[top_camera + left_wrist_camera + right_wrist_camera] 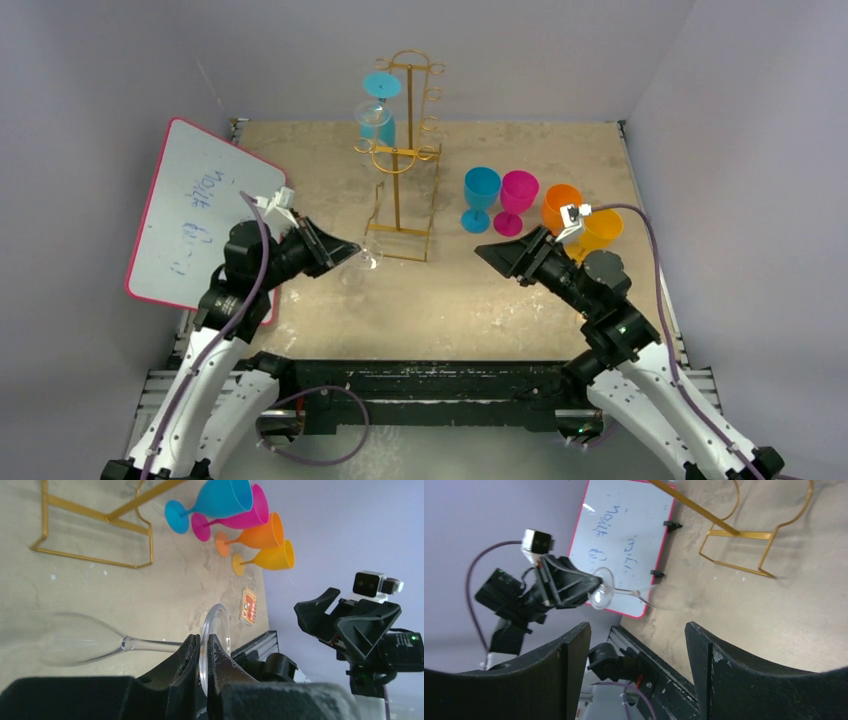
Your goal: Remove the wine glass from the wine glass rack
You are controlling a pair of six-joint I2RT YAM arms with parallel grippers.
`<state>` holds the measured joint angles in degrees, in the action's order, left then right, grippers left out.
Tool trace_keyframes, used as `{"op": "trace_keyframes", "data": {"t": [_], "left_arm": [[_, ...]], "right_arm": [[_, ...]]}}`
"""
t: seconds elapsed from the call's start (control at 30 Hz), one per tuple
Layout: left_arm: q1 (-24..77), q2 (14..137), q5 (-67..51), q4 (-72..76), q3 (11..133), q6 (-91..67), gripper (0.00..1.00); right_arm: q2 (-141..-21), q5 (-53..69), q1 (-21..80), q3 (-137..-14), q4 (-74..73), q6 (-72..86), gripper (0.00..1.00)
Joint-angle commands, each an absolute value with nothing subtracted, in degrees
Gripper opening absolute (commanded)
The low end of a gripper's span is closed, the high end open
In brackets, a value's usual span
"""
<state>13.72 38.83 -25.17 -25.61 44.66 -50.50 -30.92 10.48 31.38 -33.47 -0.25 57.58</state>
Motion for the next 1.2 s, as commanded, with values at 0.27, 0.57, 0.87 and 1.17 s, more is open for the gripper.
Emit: {"op": "trace_keyframes", "data": {"t": [0.27,0.57,0.87,1.17], "left_arm": [[34.63,39.49,-14.93,-9.42,38.65,-57.67,0.0],[35.42,40.2,-14.66,-0.69,36.61,-60.92,0.0],[39.04,39.14,-12.59,1.61,34.19,-62.32,0.0],[39.52,37.3,-14.71,2.69,32.61,-63.45,0.0]], "right_arm": [[-48.67,33.34,34.53,-33.25,22.08,62.72,0.7],[-52.13,36.57,42.7,-34.12,29.09,63.38,0.68],[-58.63,31.09,44.12,-34.44,32.82,65.87,0.5],[-58.78,29.51,44.21,-34.88,36.15,66.38,0.23]]}}
